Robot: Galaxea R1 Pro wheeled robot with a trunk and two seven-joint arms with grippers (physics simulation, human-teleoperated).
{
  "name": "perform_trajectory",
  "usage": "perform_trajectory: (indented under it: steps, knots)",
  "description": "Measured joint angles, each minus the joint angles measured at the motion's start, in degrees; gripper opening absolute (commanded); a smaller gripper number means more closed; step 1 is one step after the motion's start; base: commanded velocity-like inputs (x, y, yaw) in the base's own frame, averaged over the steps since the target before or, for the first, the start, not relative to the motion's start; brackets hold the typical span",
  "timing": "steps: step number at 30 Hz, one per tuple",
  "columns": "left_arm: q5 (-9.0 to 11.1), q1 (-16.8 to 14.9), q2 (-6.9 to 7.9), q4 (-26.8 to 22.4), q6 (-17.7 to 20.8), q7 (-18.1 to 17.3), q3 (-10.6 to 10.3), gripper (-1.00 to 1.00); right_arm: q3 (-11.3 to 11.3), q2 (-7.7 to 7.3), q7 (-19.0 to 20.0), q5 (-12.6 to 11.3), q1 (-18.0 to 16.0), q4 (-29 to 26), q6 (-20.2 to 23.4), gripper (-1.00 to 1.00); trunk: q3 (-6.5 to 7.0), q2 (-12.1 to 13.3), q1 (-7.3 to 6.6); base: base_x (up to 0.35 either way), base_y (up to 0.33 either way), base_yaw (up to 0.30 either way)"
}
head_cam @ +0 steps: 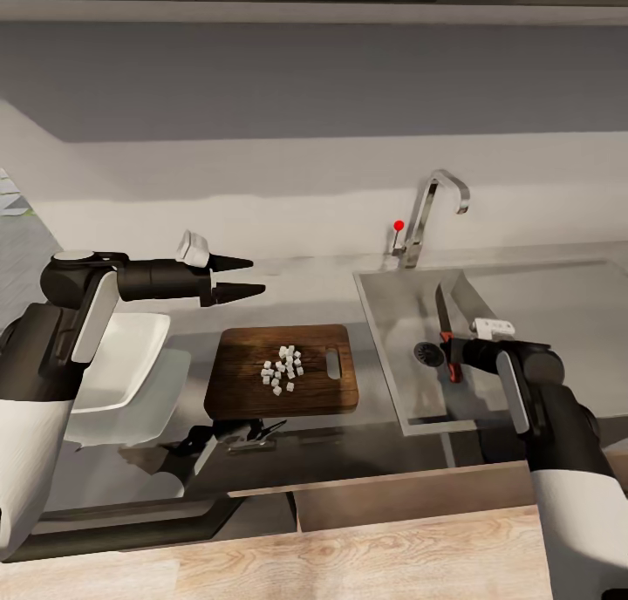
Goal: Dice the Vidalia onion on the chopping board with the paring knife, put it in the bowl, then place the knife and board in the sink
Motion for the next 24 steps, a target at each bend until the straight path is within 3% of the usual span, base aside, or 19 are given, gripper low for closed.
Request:
perform_trajectory:
  steps: [2, 7, 10, 24]
  knots:
    - [0.0, 0.0, 0.0, 0.0, 0.0, 0.0, -0.03, 1.0, 0.0, 0.0, 0.0, 0.02, -0.03, 0.51, 0.14, -1.0, 0.0, 0.0, 0.0, 0.0, 0.0, 0.0]
    - [0.0, 0.0, 0.01, -0.04, 0.05, 0.0, 0.03, 1.0, 0.0, 0.0, -1.1, 0.08, -2.3, 9.03, -0.13, -1.0, 0.0, 0.0, 0.0, 0.0, 0.0, 0.0]
    - [0.0, 0.0, 0.03, -0.03, 0.06, 0.0, 0.04, 1.0, 0.01, 0.0, -1.71, -0.02, -2.93, 11.04, -0.24, -1.0, 0.0, 0.0, 0.0, 0.0, 0.0, 0.0]
    - [0.0, 0.0, 0.0, -0.03, 0.0, -0.06, -0.02, 1.0, 0.01, 0.29, -1.92, -0.14, -3.21, 11.84, -0.28, -1.0, 0.0, 0.0, 0.0, 0.0, 0.0, 0.0]
